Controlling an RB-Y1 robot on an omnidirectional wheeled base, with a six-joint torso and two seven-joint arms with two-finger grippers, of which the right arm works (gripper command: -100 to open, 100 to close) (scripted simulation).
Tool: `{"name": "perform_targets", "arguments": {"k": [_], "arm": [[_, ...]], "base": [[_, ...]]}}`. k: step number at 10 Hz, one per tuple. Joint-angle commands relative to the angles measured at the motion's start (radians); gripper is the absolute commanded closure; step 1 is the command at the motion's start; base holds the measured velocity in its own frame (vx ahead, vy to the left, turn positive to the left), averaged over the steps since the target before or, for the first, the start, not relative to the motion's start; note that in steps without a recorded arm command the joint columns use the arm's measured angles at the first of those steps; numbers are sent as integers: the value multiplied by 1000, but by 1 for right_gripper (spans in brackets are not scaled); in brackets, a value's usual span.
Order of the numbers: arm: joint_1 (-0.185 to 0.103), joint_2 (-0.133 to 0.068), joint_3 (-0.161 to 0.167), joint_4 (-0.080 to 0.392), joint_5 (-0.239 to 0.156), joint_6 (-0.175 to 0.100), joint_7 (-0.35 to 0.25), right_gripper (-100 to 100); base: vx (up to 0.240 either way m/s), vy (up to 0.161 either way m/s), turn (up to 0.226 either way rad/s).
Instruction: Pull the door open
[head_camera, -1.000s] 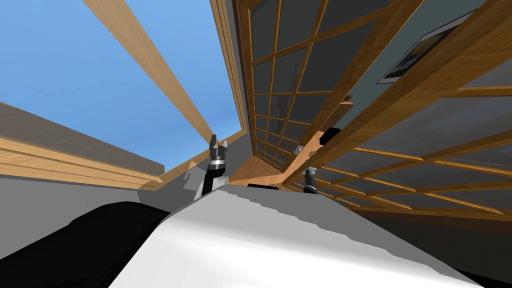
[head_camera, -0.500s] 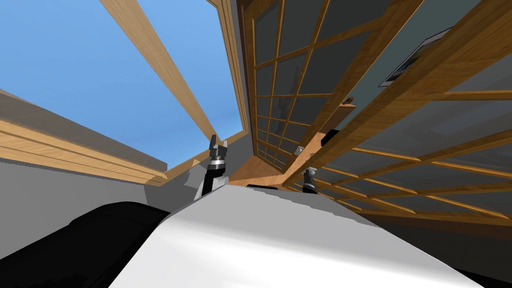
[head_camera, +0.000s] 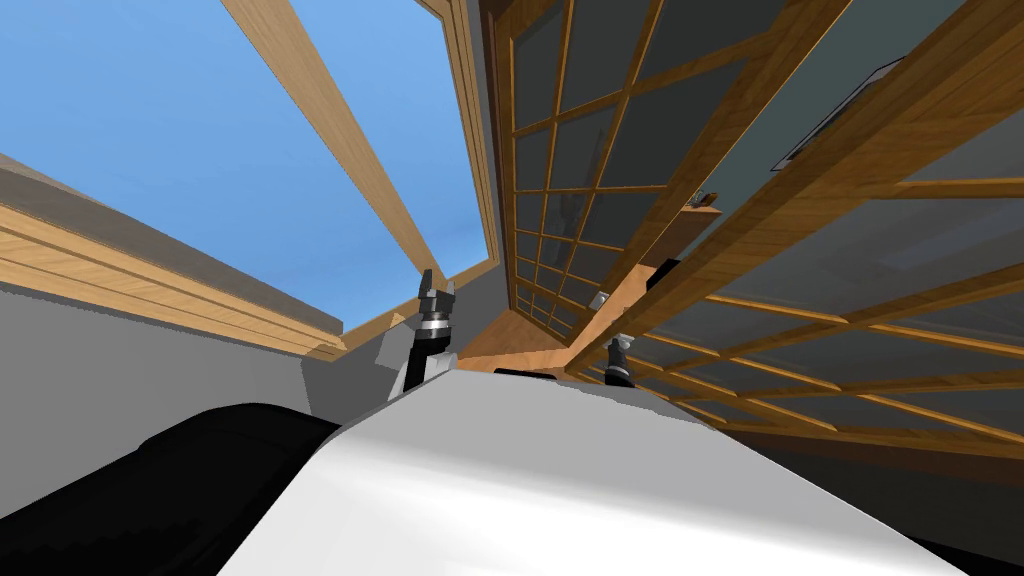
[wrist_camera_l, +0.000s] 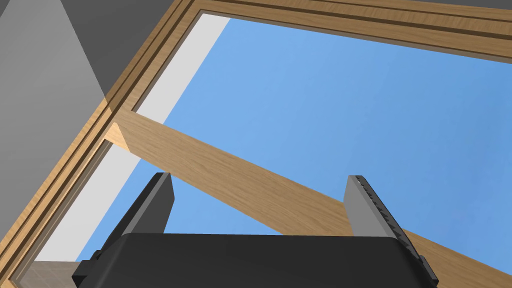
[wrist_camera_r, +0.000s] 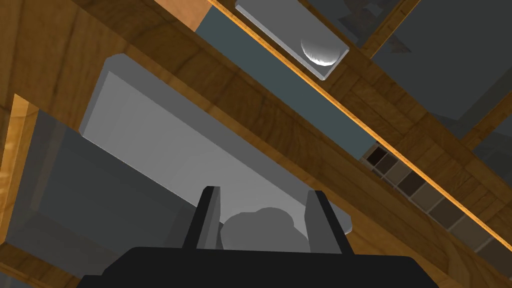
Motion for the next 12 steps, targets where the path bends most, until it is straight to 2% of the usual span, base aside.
{"name": "perform_targets", "arguments": {"k": [1,2,4,10,12], "arm": [[7,-22,-4,8,-22,0,-46,100],[7,-25,6,8,-33,0,-73,100],[7,-25,6,8,-33,0,-79,100],[6,-46,66,8,-109,-5,-258,100],[6,-46,66,13,-109,-5,-272,100]], "base": [[-20,-5,30],[-28,-11,52],[-25,-7,33],[-47,-16,62],[-25,-13,16]]}}
